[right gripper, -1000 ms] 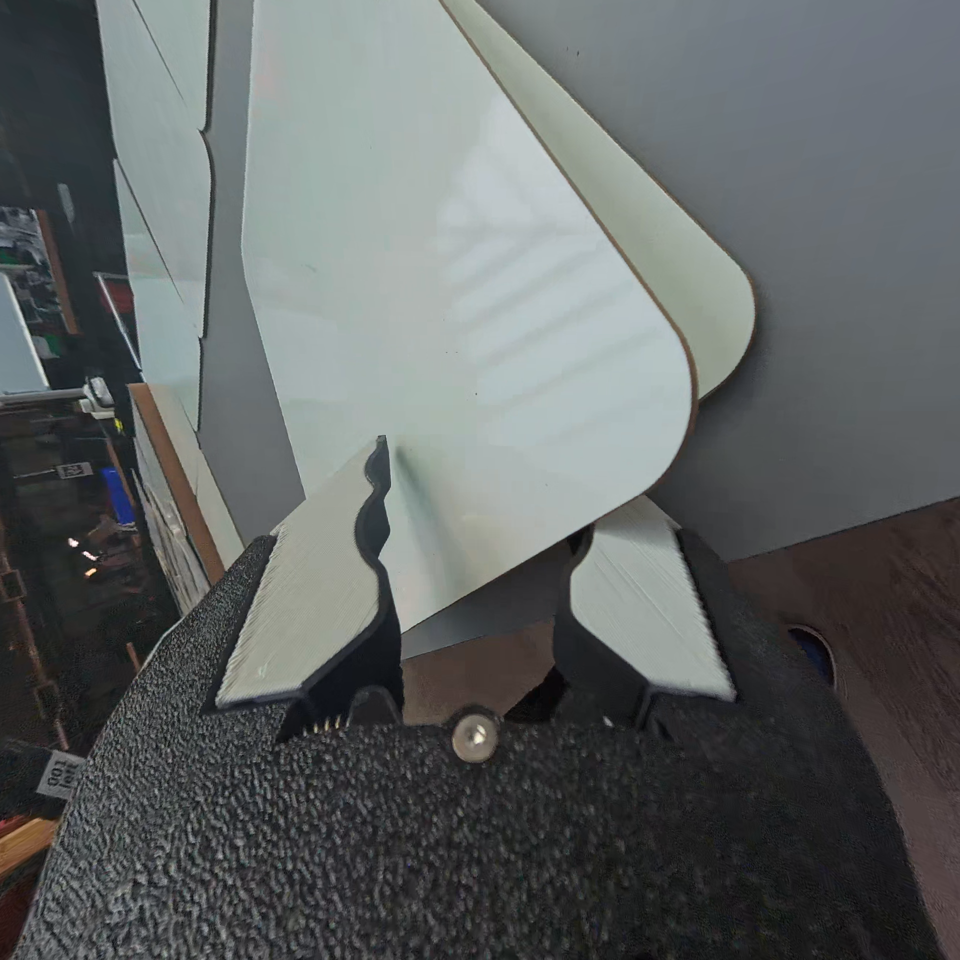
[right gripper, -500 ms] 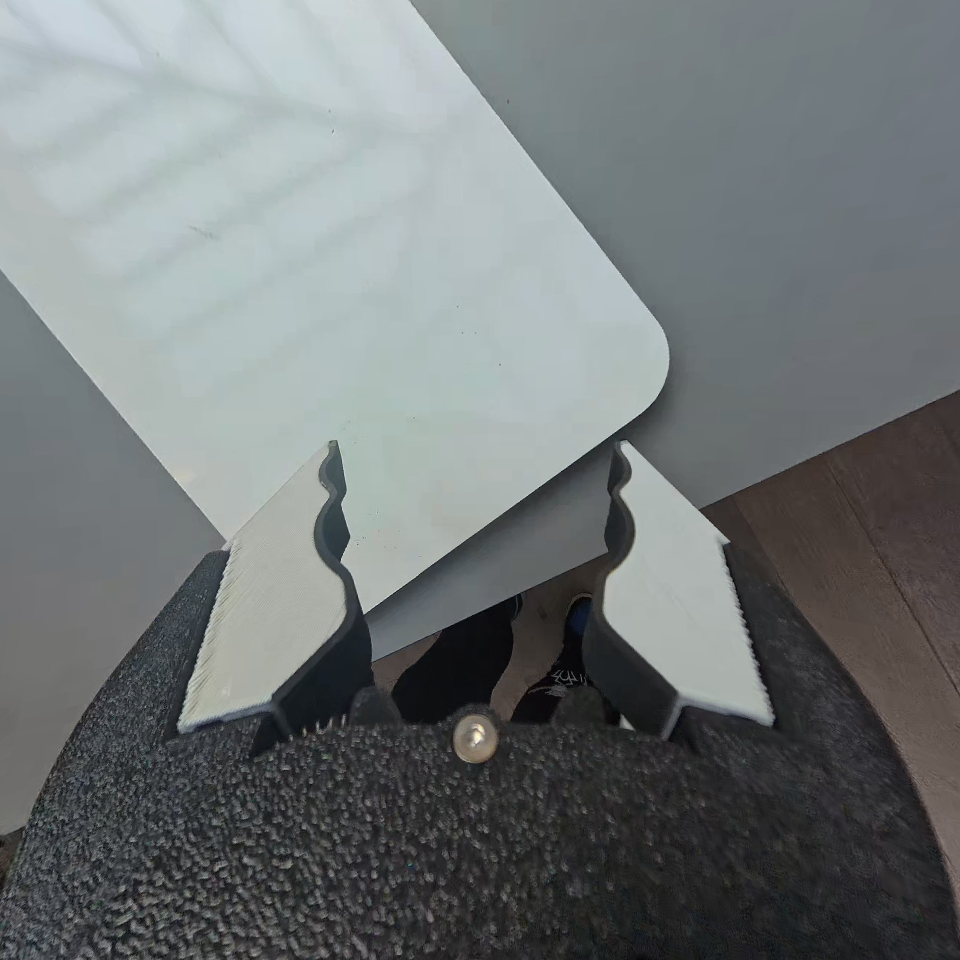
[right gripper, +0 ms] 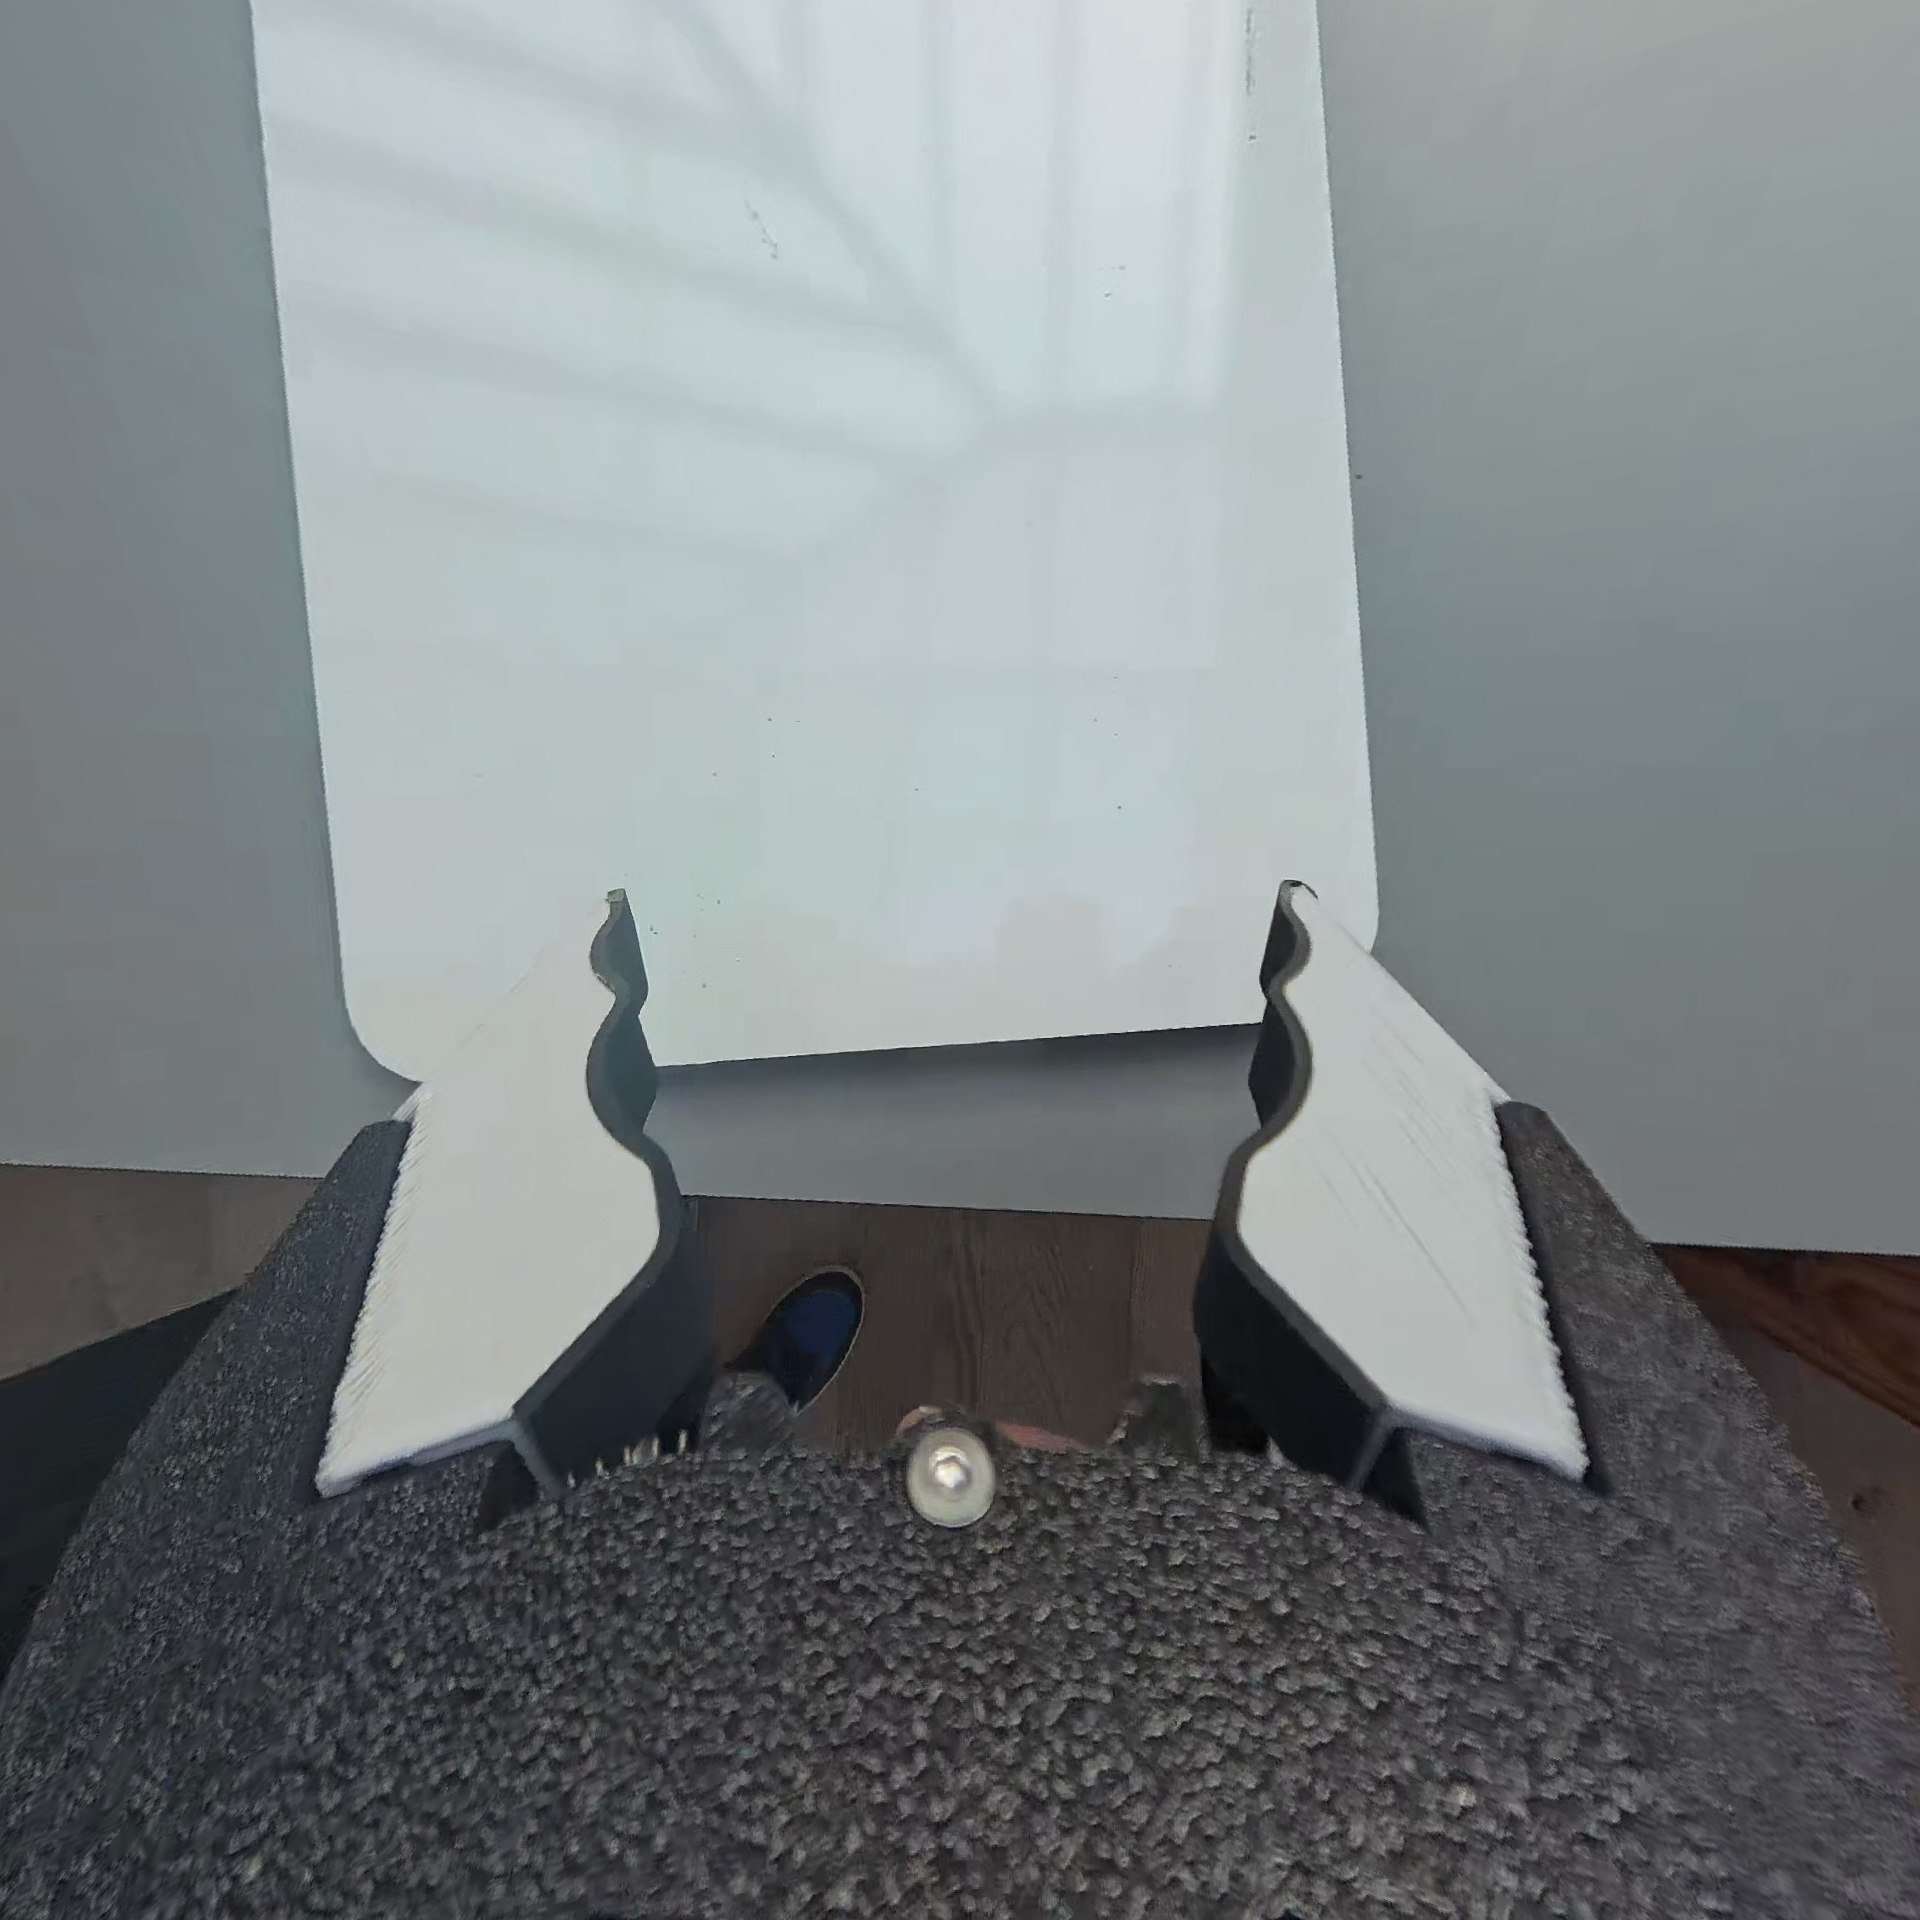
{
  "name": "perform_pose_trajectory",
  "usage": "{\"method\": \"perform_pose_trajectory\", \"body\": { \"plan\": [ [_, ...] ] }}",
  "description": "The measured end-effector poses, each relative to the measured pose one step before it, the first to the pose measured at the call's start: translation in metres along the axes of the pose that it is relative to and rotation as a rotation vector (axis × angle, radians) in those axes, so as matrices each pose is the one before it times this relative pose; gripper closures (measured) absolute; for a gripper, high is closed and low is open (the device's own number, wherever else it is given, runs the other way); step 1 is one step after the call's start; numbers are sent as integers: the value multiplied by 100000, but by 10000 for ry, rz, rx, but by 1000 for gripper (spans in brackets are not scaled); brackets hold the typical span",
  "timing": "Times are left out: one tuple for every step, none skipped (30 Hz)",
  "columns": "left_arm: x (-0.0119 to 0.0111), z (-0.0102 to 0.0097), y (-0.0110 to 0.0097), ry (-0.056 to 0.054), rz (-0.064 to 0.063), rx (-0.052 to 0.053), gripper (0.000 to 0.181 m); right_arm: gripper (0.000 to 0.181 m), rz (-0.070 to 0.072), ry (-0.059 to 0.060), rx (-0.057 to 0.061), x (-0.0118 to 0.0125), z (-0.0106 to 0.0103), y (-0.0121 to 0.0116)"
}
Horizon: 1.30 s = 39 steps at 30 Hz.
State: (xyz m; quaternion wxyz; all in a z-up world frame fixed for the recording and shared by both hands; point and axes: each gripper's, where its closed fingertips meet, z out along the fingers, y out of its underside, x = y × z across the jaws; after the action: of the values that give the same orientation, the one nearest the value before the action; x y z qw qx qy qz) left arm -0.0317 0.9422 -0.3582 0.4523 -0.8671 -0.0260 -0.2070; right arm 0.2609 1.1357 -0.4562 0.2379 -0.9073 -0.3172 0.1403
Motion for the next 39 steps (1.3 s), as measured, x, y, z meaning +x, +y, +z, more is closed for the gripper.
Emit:
{"method": "perform_pose_trajectory", "body": {
  "plan": [
    [290, 438, -286, 15, -27, 8, 109, 64, -139, -98, -178, 628, 72, -94],
    [272, 558, -257, -2, -60, 9, 109, 64, -132, -103, -192, 670, 26, -78],
    [326, 640, -252, 16, -114, 12, 109, 64, -175, -159, -193, 583, -25, 2],
    [382, 708, -250, 17, -113, 10, 109, 64, -276, -156, -172, 538, -106, 161],
    [439, 760, -213, 10, -52, -13, 109, 64, -501, -124, -208, 523, -129, 425],
    [486, 841, -113, -7, 22, -48, 109, 64, -678, -46, -285, 584, -111, 716],
    [486, 917, 10, -27, 68, -93, 109, 64, -706, -120, -266, 405, -107, 799],
    [512, 1015, 167, -22, 103, -143, 109, 64, -707, -177, -243, 250, -97, 769],
    [541, 1098, 281, -26, 164, -169, 107, 65, -727, -67, -235, 383, -45, 690],
    [678, 1164, 298, 24, 254, -146, 104, 66, -670, -54, -123, 399, 19, 432],
    [811, 1241, 385, 74, 301, -160, 102, 69, -539, -82, 6, 398, 84, 141],
    [811, 1311, 505, 20, 303, -229, 98, 72, -432, -188, 110, 282, 113, -132],
    [862, 1317, 553, -5, 341, -261, 95, 74, -384, -198, 152, 267, 113, -333],
    [896, 1272, 518, -42, 358, -256, 93, 75, -421, -282, 129, 124, 130, -379],
    [859, 1224, 475, -88, 301, -250, 91, 76, -500, -297, -20, 83, 199, -187],
    [824, 1160, 375, -97, 173, -218, 89, 76, -579, -187, -59, 177, 228, -62],
    [760, 1049, 264, -127, 81, -180, 87, 77, -495, -293, -7, -53, 200, -64],
    [618, 946, 215, -183, 117, -175, 86, 77, -361, -330, -52, -156, 217, 33],
    [579, 871, 218, -156, 156, -191, 85, 77, -362, -164, -23, 12, 185, 19],
    [624, 792, 142, -59, 71, -169, 85, 79, -348, 15, -32, 234, 166, 85],
    [561, 716, 56, -40, 18, -136, 84, 82, -247, 31, -21, 223, 196, 93],
    [407, 626, -11, -99, 80, -106, 84, 82, -98, -59, 105, -8, 181, -69],
    [360, 571, 58, -62, 129, -128, 84, 83, -124, 29, 149, 75, 66, -123],
    [229, 531, 170, -82, 87, -168, 83, 84, -65, -39, 95, 15, 11, -33],
    [114, 433, 192, -86, 42, -137, 85, 84, -5, -1, 60, 38, -21, 5],
    [9, 358, 233, -90, 37, -132, 85, 86, -17, 0, 51, -49, -13, -15],
    [-70, 233, 180, -105, 61, -68, 87, 89, -123, -53, 76, -195, -6, -101],
    [-152, 81, 79, -113, 76, 35, 90, 90, -79, -35, 20, -87, 24, -73],
    [-75, -3, 4, -30, 20, 54, 90, 91, -36, -37, 1, -18, 31, -41],
    [-22, -24, 10, 8, 14, 3, 91, 91, 2, -12, 27, 34, 15, -52],
    [-11, 1, 23, 4, 50, -42, 91, 93, 33, 11, 55, 95, -1, -42],
    [-12, -2, 10, 16, 41, -45, 91, 96, 34, 14, 47, 138, -23, -20],
    [-22, -6, -11, 31, 28, -36, 91, 99, 27, 9, 33, 166, -30, -7],
    [-35, -8, 11, 37, 41, -45, 92, 101, -22, -5, 8, 107, -20, -5],
    [-54, -15, 9, 36, 29, -62, 92, 102, -34, -11, -4, 60, -11, 0],
    [-81, -17, 1, 21, 25, -77, 92, 103, -24, -5, -11, 44, 3, -6],
    [-105, 3, 5, 0, 29, -73, 92, 105, -7, 2, -15, 57, 4, -31],
    [-120, 9, 2, -2, 28, -53, 92, 106, 8, 17, -13, 73, 18, -59],
    [-127, -2, -10, 9, 8, -37, 92, 108, 49, 29, 5, 102, 33, -87]
  ]
}}
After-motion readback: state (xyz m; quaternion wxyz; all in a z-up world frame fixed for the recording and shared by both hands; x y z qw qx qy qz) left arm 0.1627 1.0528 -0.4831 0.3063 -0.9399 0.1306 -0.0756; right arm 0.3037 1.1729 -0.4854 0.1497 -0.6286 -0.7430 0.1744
